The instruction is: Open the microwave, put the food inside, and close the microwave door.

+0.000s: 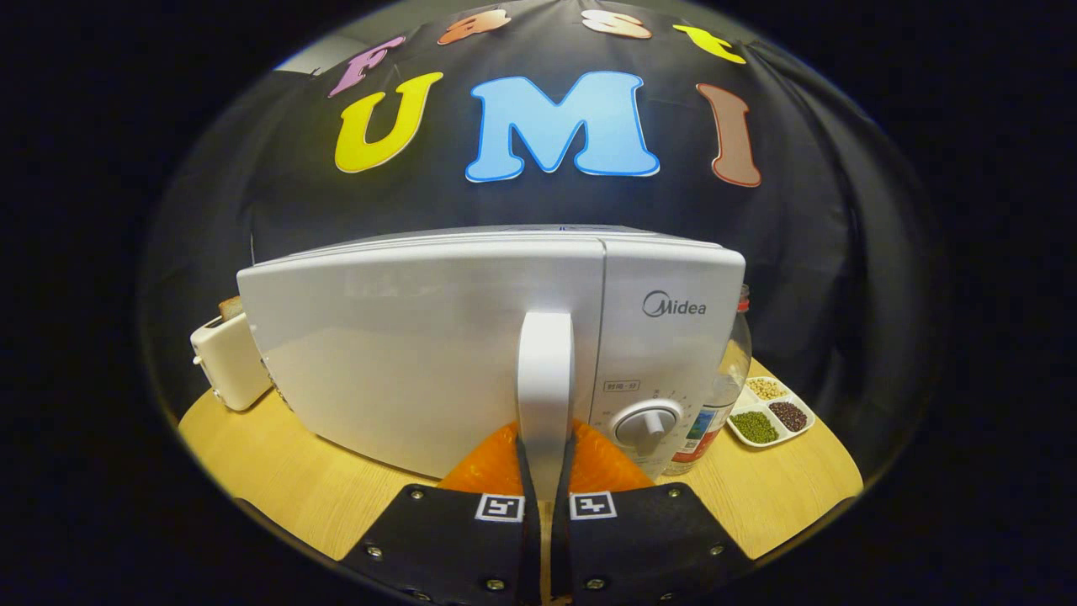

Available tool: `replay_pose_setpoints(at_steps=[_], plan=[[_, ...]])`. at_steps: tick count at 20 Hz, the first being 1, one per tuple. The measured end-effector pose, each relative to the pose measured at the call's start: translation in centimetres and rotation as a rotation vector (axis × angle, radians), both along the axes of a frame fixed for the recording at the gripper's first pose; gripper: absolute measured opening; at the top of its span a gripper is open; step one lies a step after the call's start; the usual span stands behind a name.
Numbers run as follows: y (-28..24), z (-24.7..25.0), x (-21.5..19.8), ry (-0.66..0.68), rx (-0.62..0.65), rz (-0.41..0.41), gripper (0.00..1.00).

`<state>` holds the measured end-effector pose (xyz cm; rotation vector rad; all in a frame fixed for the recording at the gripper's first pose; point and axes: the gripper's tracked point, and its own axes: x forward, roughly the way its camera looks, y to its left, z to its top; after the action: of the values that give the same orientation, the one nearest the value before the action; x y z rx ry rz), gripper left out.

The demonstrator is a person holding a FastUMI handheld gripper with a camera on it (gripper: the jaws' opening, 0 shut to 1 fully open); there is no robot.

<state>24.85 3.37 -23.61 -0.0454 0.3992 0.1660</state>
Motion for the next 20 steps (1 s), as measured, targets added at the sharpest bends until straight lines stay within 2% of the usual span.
replay_pose_setpoints(at_steps=[5, 12, 16, 20], plan=[[0.8, 0.1, -5.5, -0.041, -0.050, 0.050, 0.05], [2.4, 0.4, -10.2, 0.041, 0.004, 0.072, 0.06], [4.1, 0.4, -13.9, 0.067, 0.015, 0.107, 0.15], [5.7, 0.4, -16.9, 0.091, 0.009, 0.108, 0.21]])
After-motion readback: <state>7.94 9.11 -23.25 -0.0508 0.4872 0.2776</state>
